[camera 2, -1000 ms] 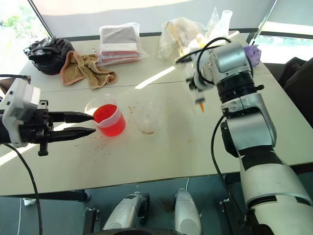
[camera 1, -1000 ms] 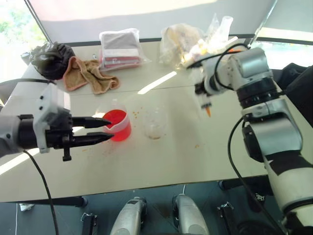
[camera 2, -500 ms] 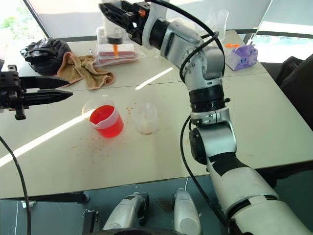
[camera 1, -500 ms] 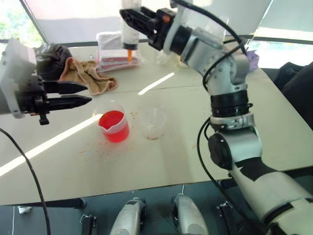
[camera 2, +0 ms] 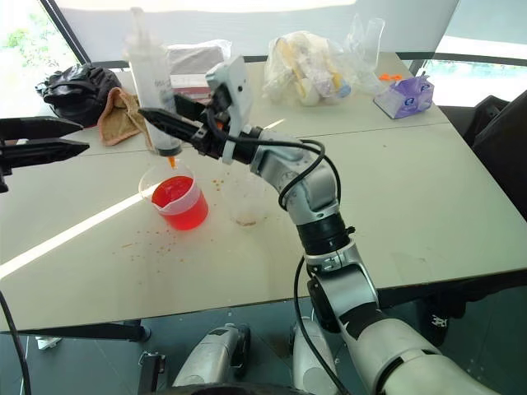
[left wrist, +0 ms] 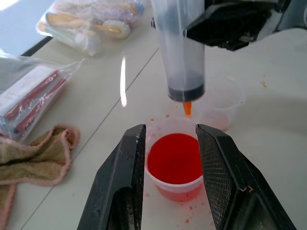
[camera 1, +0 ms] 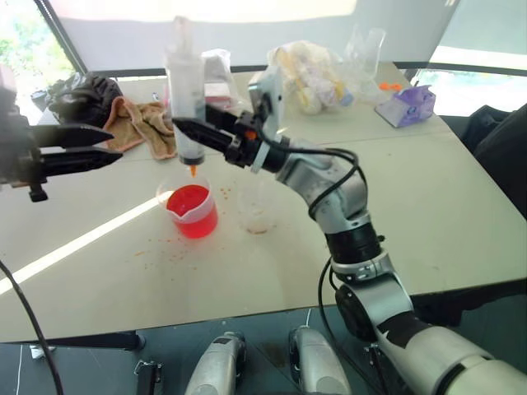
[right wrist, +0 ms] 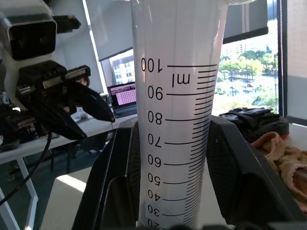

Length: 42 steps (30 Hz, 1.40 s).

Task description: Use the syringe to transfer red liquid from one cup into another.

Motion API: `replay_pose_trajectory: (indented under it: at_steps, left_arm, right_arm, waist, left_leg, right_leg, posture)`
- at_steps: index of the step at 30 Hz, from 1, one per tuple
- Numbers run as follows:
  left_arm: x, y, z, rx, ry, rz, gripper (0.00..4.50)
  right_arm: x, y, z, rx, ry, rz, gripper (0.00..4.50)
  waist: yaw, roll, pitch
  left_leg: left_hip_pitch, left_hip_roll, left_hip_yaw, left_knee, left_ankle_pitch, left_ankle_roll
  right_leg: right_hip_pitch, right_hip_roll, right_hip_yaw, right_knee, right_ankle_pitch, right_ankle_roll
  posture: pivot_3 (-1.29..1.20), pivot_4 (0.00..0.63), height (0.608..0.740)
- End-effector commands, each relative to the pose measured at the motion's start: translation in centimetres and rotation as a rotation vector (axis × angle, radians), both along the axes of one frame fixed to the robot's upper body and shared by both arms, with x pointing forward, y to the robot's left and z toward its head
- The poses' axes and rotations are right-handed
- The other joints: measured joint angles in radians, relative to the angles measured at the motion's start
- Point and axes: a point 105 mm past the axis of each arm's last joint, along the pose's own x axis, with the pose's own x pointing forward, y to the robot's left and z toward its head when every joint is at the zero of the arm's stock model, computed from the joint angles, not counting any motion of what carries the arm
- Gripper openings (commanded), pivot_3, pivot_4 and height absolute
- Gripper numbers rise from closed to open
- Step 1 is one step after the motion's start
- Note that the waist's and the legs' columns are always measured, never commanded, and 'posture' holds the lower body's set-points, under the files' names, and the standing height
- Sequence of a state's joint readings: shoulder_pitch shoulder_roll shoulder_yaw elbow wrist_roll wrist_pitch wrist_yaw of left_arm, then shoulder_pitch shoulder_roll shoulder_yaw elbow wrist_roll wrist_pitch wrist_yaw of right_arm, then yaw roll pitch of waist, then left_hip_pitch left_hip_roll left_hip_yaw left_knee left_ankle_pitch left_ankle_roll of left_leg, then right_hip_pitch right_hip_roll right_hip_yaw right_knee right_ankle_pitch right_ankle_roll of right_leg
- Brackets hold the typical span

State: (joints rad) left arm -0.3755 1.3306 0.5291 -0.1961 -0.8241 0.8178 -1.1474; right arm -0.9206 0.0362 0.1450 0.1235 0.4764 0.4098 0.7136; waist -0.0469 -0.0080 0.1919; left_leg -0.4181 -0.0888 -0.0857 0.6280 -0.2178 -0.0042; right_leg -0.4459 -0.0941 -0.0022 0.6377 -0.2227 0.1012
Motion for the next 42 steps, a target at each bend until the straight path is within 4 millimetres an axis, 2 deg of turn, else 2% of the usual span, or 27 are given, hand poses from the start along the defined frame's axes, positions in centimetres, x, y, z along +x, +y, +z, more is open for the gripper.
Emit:
replay_pose_trajectory:
  at_steps: [1, 10, 20, 35, 37, 39, 42]
  left_arm:
    - [-0.4, 0.1, 1.9, 0.005, -0.064, 0.009, 1.73]
    - [-0.6, -0.7, 1.5, -0.016, -0.031, -0.02, 1.73]
    - [-0.7, -1.4, 1.3, -0.034, -0.018, -0.037, 1.73]
    - [-0.3, -2.6, 0.5, -0.073, 0.005, -0.06, 1.73]
    - [0.0, -3.0, -0.1, -0.08, 0.019, -0.066, 2.21]
    - [0.3, -3.2, -0.6, -0.087, 0.026, -0.069, 2.49]
    - [0.6, -3.4, -1.0, -0.09, 0.024, -0.067, 3.22]
  right_arm:
    - [-1.0, 1.2, 0.1, -0.003, -0.099, 0.015, 1.38]
    - [0.1, 2.5, -4.0, -0.106, -0.102, -0.036, 1.38]
    - [0.0, 2.7, -6.4, -0.154, -0.082, -0.042, 1.38]
    - [-0.6, 2.9, -7.0, -0.169, -0.086, -0.033, 1.38]
    - [-0.6, 2.9, -6.9, -0.169, -0.088, -0.034, 1.38]
    - [-0.6, 3.0, -6.9, -0.169, -0.087, -0.033, 1.38]
    - [-0.6, 3.0, -6.9, -0.169, -0.087, -0.033, 1.38]
  waist:
    - [0.0, 0.0, 0.0]
    - [0.001, 0.0, 0.0]
    - [0.001, -0.001, 0.0]
    - [0.002, -0.001, 0.0]
    - [0.002, -0.001, 0.0]
    - [0.002, -0.001, 0.0]
    - [0.002, -0.001, 0.0]
  left_leg:
    - [0.0, 0.0, 0.0, 0.0, 0.0, 0.0]
    - [0.002, 0.0, 0.0, 0.0, 0.001, -0.001]
    - [0.003, 0.0, -0.001, 0.0, 0.001, -0.002]
    - [0.006, 0.0, -0.001, 0.0, 0.002, -0.005]
    - [0.007, 0.0, -0.001, 0.0, 0.003, -0.005]
    - [0.007, 0.0, -0.001, 0.0, 0.003, -0.005]
    - [0.008, 0.0, -0.001, 0.0, 0.003, -0.005]
  right_leg:
    - [0.0, 0.0, 0.0, 0.0, 0.0, 0.0]
    - [0.002, 0.0, 0.0, 0.0, 0.0, 0.0]
    - [0.002, 0.001, 0.0, 0.001, 0.0, 0.0]
    - [0.002, 0.001, 0.002, 0.006, 0.0, -0.001]
    - [0.003, 0.001, 0.002, 0.007, 0.0, -0.001]
    - [0.003, 0.001, 0.002, 0.008, 0.0, -0.001]
    - [0.004, 0.001, 0.002, 0.008, 0.0, -0.001]
  posture:
    - [0.0, 0.15, 0.736]
    - [0.0, 0.15, 0.736]
    - [0.0, 0.15, 0.736]
    - [0.0, 0.15, 0.736]
    - [0.0, 0.15, 0.736]
    - [0.0, 0.15, 0.736]
    - [0.0, 0.15, 0.736]
